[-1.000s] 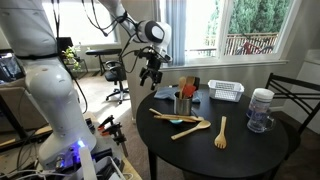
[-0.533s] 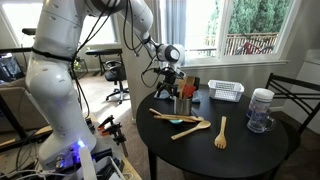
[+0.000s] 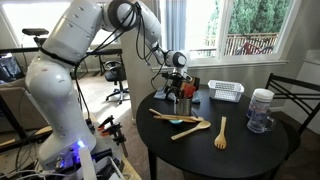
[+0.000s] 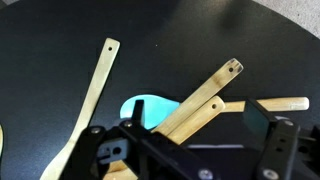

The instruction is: Pick a wooden spoon and place it in the silver cup

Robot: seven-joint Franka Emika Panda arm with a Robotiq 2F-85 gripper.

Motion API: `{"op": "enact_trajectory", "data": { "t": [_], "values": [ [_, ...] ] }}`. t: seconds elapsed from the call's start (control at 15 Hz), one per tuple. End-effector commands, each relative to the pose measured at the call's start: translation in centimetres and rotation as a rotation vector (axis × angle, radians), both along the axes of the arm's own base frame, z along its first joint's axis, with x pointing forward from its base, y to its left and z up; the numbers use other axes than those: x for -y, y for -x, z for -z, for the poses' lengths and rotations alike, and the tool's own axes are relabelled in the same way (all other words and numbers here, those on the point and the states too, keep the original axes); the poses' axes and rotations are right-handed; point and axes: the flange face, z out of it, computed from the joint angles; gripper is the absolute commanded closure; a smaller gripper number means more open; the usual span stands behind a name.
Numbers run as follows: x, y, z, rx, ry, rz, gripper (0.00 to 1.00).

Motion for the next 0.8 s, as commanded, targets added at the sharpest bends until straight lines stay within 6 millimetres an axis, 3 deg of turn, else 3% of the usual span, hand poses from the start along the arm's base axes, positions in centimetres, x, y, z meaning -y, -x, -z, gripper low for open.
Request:
{"op": "enact_trajectory", "data": {
  "t": [0.0, 0.33, 0.73],
  "values": [
    [0.0, -0.1, 0.0, -0.001, 0.0, 0.0, 0.0],
    [0.0, -0.1, -0.1, -0.001, 0.0, 0.0, 0.0],
    [-2.4, 1.9, 2.3, -0.015, 0.0, 0.004, 0.0]
  ]
}}
